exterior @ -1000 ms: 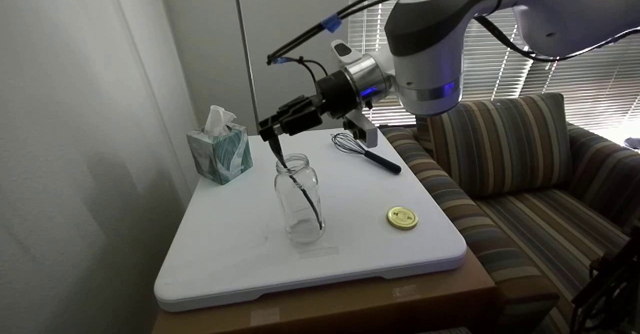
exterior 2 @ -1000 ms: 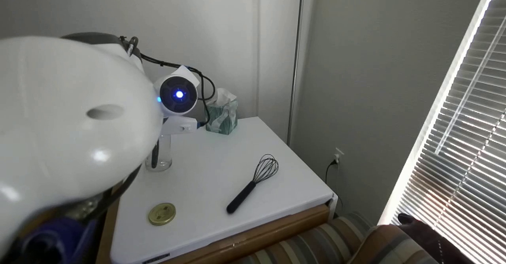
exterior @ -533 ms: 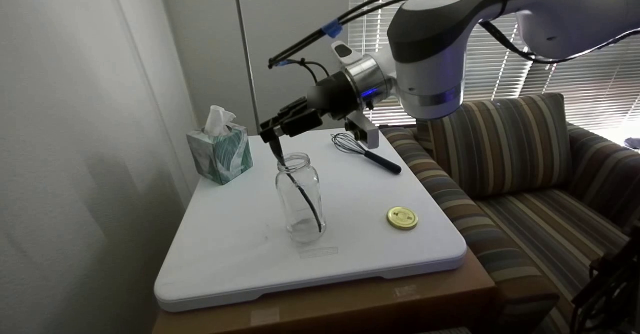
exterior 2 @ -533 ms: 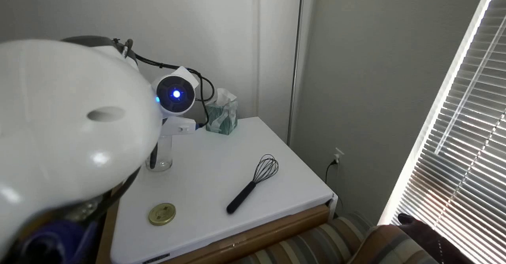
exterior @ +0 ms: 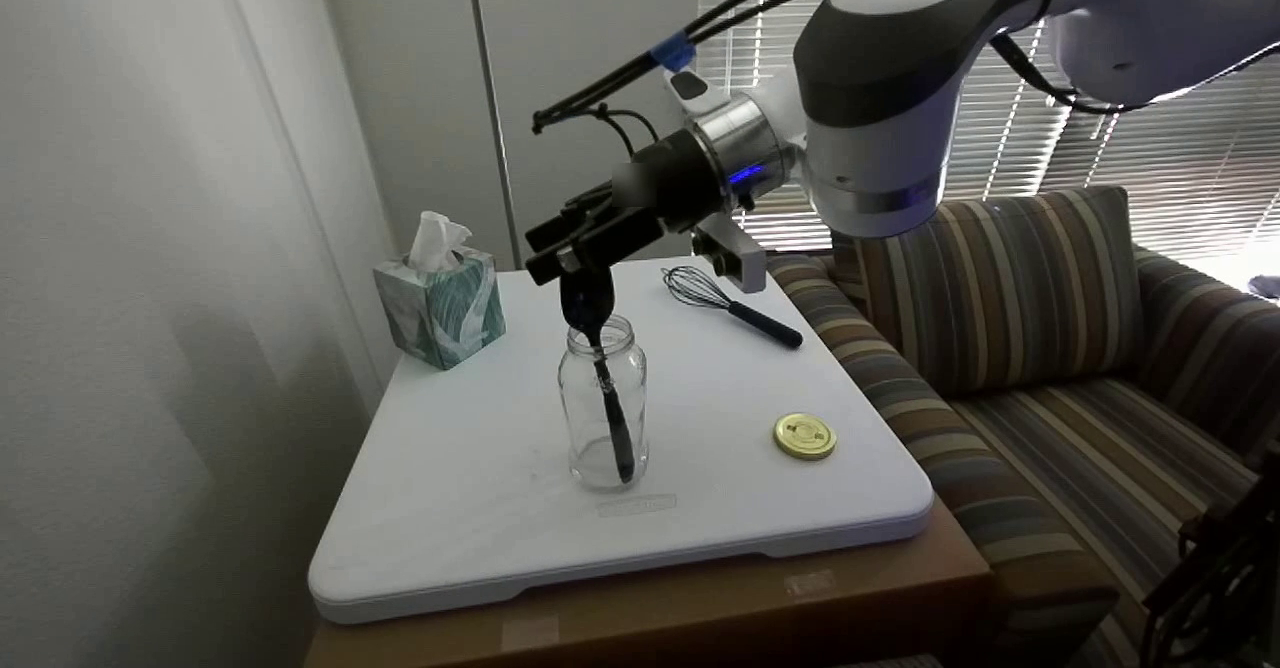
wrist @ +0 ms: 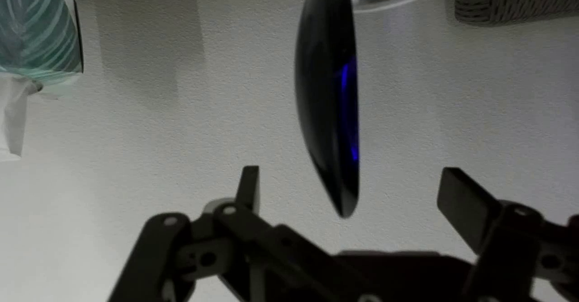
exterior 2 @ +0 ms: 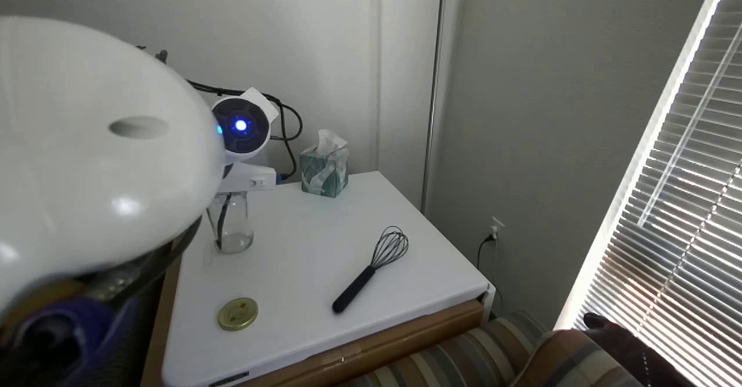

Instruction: Put the black spoon in the glass container

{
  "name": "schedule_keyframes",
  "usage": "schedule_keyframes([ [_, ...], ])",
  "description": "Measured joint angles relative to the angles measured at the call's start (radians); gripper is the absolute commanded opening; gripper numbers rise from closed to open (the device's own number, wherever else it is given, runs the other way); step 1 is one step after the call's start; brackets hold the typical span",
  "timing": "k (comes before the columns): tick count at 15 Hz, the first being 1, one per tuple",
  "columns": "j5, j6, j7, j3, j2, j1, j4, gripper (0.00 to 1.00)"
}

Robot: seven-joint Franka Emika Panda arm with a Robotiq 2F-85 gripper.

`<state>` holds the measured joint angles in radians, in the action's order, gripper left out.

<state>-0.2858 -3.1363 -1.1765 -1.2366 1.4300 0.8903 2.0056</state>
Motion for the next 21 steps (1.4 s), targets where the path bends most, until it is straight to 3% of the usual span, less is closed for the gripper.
schedule_keyframes([
  [8,-0.016,0.010,0.124,0.006,-0.135,0.012,0.012,1.00],
  [14,-0.015,0.076,0.310,0.007,-0.377,-0.026,0.001,1.00],
  [17,0.011,0.217,0.452,0.009,-0.533,-0.076,-0.054,1.00],
  [21,0.114,0.528,0.545,0.039,-0.681,-0.147,-0.193,1.00],
])
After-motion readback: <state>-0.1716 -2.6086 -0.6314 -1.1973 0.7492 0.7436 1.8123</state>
